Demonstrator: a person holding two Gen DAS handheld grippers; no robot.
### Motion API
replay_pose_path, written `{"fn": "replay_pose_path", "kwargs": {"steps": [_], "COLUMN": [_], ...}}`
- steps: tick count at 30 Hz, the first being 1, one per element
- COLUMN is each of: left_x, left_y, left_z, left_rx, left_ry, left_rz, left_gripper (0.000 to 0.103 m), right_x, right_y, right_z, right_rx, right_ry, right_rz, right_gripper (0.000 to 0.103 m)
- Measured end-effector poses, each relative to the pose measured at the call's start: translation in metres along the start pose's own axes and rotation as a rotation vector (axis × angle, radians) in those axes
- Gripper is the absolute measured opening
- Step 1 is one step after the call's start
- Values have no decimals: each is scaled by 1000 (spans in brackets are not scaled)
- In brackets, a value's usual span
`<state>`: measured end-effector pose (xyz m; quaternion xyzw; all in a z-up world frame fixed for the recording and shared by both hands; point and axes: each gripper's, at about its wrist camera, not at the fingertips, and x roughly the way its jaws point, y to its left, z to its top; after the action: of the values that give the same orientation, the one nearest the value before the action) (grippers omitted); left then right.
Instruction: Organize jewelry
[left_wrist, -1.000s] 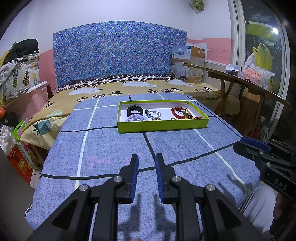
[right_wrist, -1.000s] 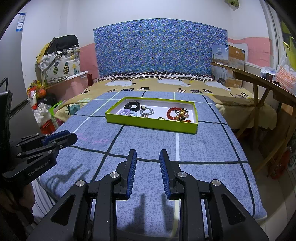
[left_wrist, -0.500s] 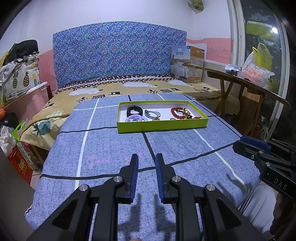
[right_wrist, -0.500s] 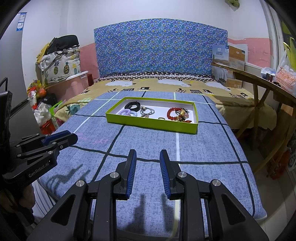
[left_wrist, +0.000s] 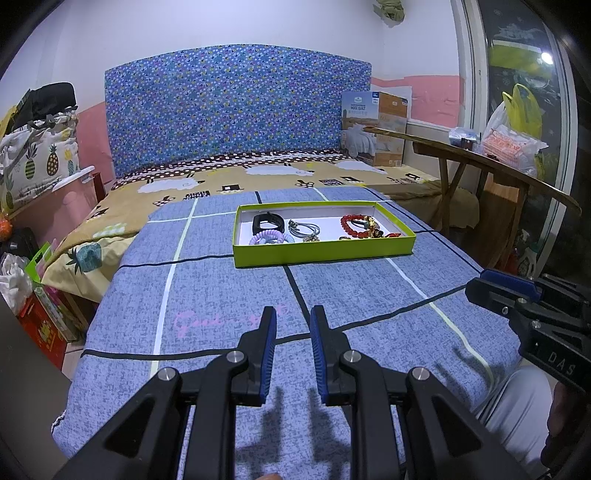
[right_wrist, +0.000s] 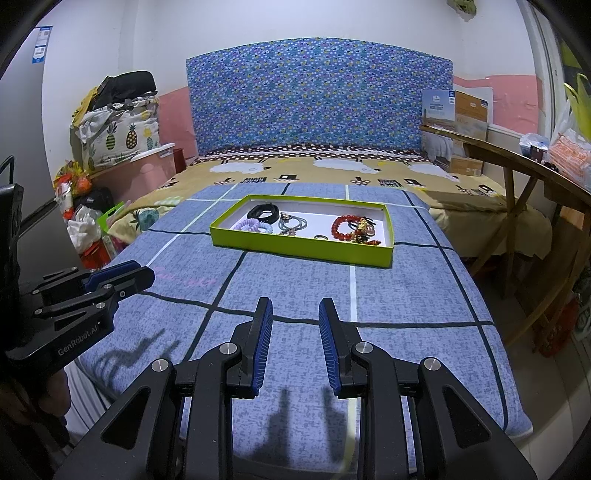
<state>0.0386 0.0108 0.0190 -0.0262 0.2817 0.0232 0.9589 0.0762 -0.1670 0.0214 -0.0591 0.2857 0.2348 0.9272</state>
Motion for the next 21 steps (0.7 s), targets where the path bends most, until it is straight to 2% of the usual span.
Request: {"fn": "replay_pose_path", "kwargs": {"steps": [21], "left_x": [2], "left_y": [-4], "left_z": [-1], "left_rx": [18], "left_ry": [5], "left_rz": [-2], "left_gripper": [20], "right_x": [0], "right_y": [0], "right_z": [0], "right_rx": [-1], "right_ry": [-1], "right_rz": [0], "right_gripper": [27]}}
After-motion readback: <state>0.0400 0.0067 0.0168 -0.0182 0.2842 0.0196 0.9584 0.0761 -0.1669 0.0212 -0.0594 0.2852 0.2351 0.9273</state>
